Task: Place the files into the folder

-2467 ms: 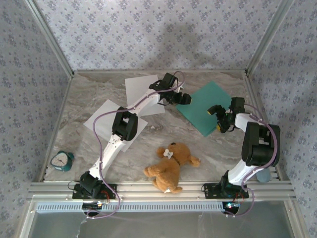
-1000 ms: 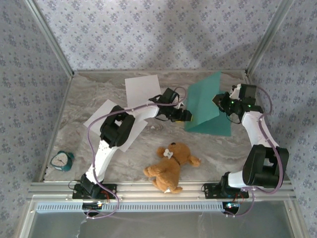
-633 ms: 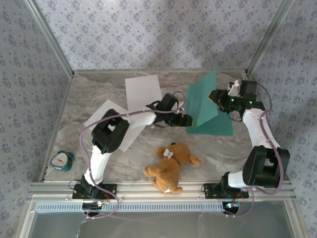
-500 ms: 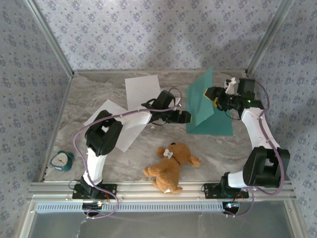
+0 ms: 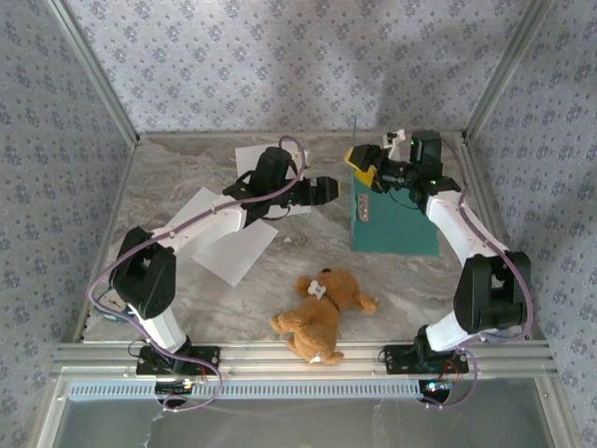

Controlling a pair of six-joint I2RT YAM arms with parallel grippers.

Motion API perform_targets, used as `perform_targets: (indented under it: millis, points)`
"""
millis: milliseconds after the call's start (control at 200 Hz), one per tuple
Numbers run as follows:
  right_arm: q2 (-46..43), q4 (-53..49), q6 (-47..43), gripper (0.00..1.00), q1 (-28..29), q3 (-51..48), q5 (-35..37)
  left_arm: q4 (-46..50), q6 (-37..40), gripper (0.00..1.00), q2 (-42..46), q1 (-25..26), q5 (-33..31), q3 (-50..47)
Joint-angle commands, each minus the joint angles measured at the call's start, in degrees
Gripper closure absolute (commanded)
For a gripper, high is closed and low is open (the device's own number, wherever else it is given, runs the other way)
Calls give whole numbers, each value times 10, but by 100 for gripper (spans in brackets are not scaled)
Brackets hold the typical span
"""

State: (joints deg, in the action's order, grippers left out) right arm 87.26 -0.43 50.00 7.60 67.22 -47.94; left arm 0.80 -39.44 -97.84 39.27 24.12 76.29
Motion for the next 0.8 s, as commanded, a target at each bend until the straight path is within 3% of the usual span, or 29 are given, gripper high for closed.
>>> perform_targets:
  millis: [0, 500, 795]
  points:
    - [16, 90, 63, 20, 16, -14, -8, -34, -26, 18, 17, -11, 34, -11]
    - [61, 182, 119, 16, 58, -52, 13, -20, -26, 31, 4, -26, 55, 9]
    - [77, 202, 133, 15, 70, -54, 12, -23, -37, 47, 2, -44, 61, -12]
